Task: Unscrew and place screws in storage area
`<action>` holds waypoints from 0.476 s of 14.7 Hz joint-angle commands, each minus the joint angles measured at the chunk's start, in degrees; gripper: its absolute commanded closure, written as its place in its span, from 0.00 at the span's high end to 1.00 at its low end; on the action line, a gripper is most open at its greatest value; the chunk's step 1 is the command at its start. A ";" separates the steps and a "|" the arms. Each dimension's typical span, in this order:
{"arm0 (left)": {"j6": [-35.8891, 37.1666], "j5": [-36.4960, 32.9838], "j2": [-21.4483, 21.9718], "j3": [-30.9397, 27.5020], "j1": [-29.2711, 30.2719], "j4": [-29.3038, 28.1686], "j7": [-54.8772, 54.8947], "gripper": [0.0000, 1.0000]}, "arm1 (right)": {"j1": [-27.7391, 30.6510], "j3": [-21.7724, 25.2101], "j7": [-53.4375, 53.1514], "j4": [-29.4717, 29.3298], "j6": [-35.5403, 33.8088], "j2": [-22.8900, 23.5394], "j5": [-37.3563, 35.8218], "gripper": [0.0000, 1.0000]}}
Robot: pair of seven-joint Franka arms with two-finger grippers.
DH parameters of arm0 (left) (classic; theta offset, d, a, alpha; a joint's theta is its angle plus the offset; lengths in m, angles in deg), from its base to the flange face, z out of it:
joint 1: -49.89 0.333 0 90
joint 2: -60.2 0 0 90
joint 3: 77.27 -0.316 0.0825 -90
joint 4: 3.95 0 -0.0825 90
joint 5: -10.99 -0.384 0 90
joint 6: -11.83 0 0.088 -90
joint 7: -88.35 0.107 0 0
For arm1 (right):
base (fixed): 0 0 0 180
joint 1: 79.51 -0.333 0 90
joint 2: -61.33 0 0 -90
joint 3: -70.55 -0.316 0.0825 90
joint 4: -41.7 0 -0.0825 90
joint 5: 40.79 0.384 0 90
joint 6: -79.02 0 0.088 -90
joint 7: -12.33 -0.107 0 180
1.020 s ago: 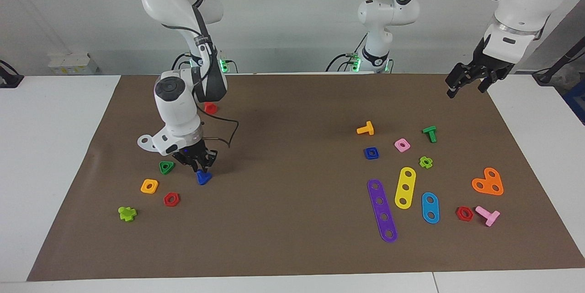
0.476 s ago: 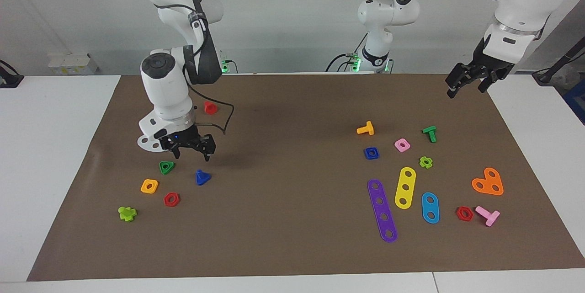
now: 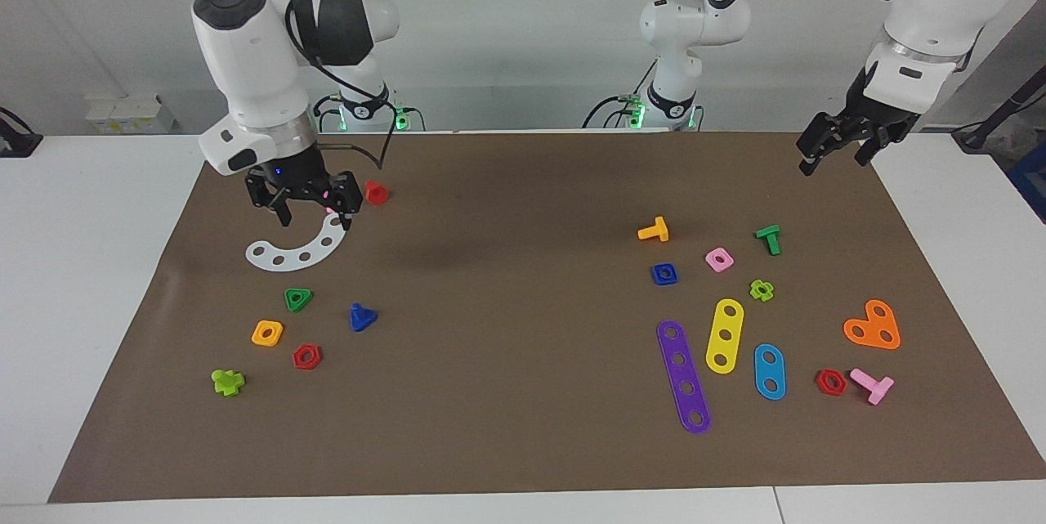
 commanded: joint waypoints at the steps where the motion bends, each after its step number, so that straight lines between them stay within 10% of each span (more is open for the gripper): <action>1: -0.64 -0.54 1.72 0.32 0.46 -1.98 0.16 1.00 | 3.38 -0.31 5.58 -6.01 -5.55 1.16 1.97 0.99; 7: -0.64 -0.54 1.72 0.32 0.46 -1.98 0.16 1.00 | 5.59 -0.49 6.73 -13.76 -11.18 3.01 4.69 0.99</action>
